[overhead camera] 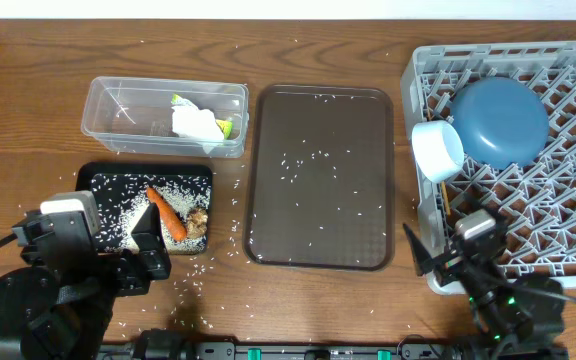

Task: Sort waste into correct bins and load items into the dishwasher rack

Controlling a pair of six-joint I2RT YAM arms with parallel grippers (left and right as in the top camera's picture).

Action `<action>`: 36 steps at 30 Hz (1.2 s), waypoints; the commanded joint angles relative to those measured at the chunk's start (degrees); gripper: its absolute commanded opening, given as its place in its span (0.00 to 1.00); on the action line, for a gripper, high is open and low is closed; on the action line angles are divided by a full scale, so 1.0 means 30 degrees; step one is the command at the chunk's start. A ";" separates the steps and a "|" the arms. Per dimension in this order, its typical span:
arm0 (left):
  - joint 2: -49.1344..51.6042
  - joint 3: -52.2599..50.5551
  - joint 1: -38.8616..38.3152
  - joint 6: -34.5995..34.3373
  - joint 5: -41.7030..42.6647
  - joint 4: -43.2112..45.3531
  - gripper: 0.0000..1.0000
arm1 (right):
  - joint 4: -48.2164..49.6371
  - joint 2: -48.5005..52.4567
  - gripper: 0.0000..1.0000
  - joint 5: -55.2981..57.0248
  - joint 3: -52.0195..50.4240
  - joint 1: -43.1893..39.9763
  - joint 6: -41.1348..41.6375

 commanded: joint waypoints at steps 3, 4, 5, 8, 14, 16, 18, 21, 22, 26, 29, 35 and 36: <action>-0.0029 0.0087 0.0015 0.0313 0.0109 0.0066 0.98 | 0.0801 -0.3191 0.99 -0.0007 -0.2914 0.0073 -0.0386; -0.0029 0.0087 0.0015 0.0321 0.0109 0.0066 0.98 | 0.1180 -0.3220 0.99 -0.0007 -0.3330 0.0058 -0.0386; -0.0029 0.0087 0.0015 0.0313 0.0109 0.0066 0.98 | 0.1647 -0.3067 0.99 -0.0015 -0.3716 0.0066 -0.0379; -0.0029 0.0087 0.0015 0.0313 0.0109 0.0073 0.98 | 0.2885 -0.3220 0.99 -0.0087 -0.4721 0.0058 0.0022; -0.0029 0.0087 0.0015 0.0313 0.0109 0.0066 0.98 | 0.5574 -0.3220 0.99 -0.0073 -0.5974 0.0051 0.0109; -0.0029 0.0087 0.0015 0.0313 0.0109 0.0066 0.98 | 0.5923 -0.3220 0.99 -0.0102 -0.6142 0.0058 0.0124; -0.0029 0.0087 0.0015 0.0313 0.0102 0.0073 0.98 | 0.5901 -0.3220 0.99 -0.0080 -0.6135 0.0058 0.0117; -0.0029 0.0087 0.0015 0.0321 0.0109 0.0066 0.98 | 0.5901 -0.3213 0.99 -0.0080 -0.6135 0.0058 0.0109; -0.0029 0.0087 0.0015 0.0313 0.0109 0.0066 0.98 | 0.5901 -0.3213 0.99 -0.0080 -0.6135 0.0058 0.0109; -0.0029 0.0087 0.0015 0.0313 0.0109 0.0066 0.98 | 0.5901 -0.3213 0.99 -0.0080 -0.6135 0.0058 0.0109; -0.0029 0.0087 0.0015 0.0313 0.0109 0.0066 0.98 | 0.5901 -0.3206 0.99 -0.0080 -0.6135 0.0058 0.0109; -0.0029 0.0087 0.0015 0.0313 0.0109 0.0066 0.98 | 0.5894 -0.3206 0.99 -0.0080 -0.6135 0.0058 0.0109; -0.0036 0.0087 0.0015 0.0313 0.0109 0.0066 0.98 | 0.5901 -0.3206 0.99 -0.0080 -0.6135 0.0058 0.0109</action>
